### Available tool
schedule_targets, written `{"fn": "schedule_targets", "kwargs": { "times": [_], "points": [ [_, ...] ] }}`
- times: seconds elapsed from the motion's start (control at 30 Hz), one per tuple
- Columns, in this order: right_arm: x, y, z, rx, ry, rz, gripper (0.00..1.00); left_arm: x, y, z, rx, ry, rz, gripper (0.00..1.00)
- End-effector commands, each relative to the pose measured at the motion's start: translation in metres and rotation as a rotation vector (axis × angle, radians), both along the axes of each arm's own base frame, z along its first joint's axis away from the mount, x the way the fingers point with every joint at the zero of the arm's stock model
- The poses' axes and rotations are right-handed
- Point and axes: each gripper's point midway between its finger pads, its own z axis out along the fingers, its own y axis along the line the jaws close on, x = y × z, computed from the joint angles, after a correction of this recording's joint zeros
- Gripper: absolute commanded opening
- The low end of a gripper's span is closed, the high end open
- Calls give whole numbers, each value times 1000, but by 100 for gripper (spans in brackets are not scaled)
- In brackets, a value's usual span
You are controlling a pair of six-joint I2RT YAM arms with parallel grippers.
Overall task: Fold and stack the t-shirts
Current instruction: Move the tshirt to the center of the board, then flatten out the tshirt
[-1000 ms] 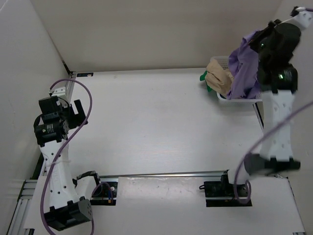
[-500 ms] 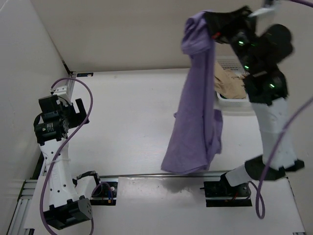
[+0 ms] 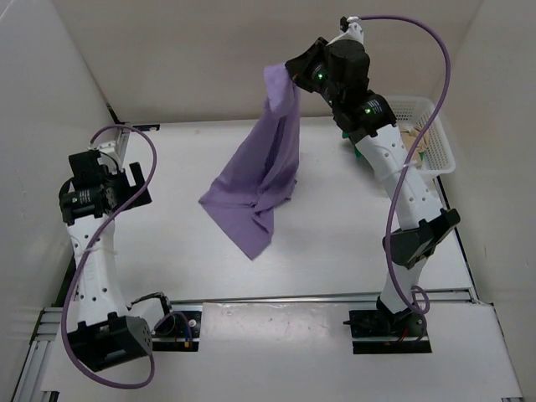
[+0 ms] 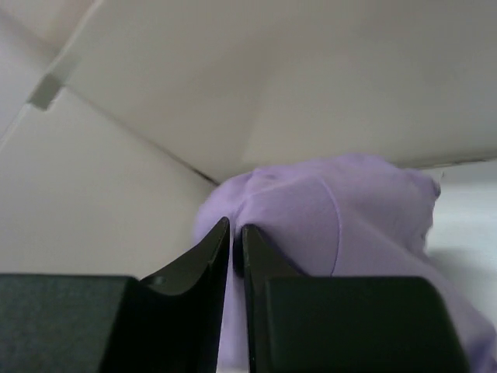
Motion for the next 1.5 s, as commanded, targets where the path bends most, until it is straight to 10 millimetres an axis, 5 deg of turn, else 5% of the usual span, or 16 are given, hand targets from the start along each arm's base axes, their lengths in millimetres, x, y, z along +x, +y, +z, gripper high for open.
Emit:
{"fn": "schedule_targets", "kwargs": {
  "times": [0.0, 0.13, 0.2, 0.23, 0.3, 0.43, 0.53, 0.67, 0.7, 0.93, 1.0, 1.07, 1.13, 1.17, 1.33, 1.47],
  "points": [
    [6, -23, -14, -93, 24, -161, 17, 4, -4, -4, -38, 43, -18, 100],
    [8, 54, -96, -279, 67, 95, 49, 10, -25, -34, -100, 184, -98, 100],
    [11, 82, -155, -350, 153, 206, 79, 19, -42, -55, -76, 276, -164, 100],
    [-10, 108, -164, -332, 177, 376, 88, 21, -42, -63, -30, 312, -167, 100],
    [-22, 119, -187, -363, 243, 432, 100, 24, -66, -83, 15, 392, -254, 100],
    [-32, 70, -186, -477, 271, 239, 100, 22, -115, -105, 66, 428, -424, 100],
    [-25, 9, -168, -426, 313, 104, 100, 1, -154, -135, 142, 494, -580, 100],
    [-34, -60, -203, -359, 491, 48, 100, -10, -188, -170, 308, 473, -716, 100],
    [-42, -70, -234, -388, 563, 41, 100, 2, -192, -176, 365, 427, -706, 100],
    [-85, -105, -309, -397, 766, 35, 100, 54, -226, -195, 457, 331, -681, 100],
    [-91, -110, -312, -377, 779, 28, 100, 53, -230, -207, 449, 367, -698, 100],
    [-100, -115, -328, -367, 824, 26, 100, 51, -229, -229, 468, 427, -704, 86],
    [-100, -124, -325, -336, 824, 8, 100, 47, -224, -247, 464, 485, -708, 57],
    [-105, -125, -333, -343, 844, 8, 100, 51, -221, -247, 460, 487, -693, 11],
    [-117, -125, -342, -349, 850, 60, 97, 64, -219, -221, 437, 438, -663, 10],
    [-119, -98, -370, -474, 860, 140, 69, 78, -247, -121, 349, 242, -690, 10]
  ]
}}
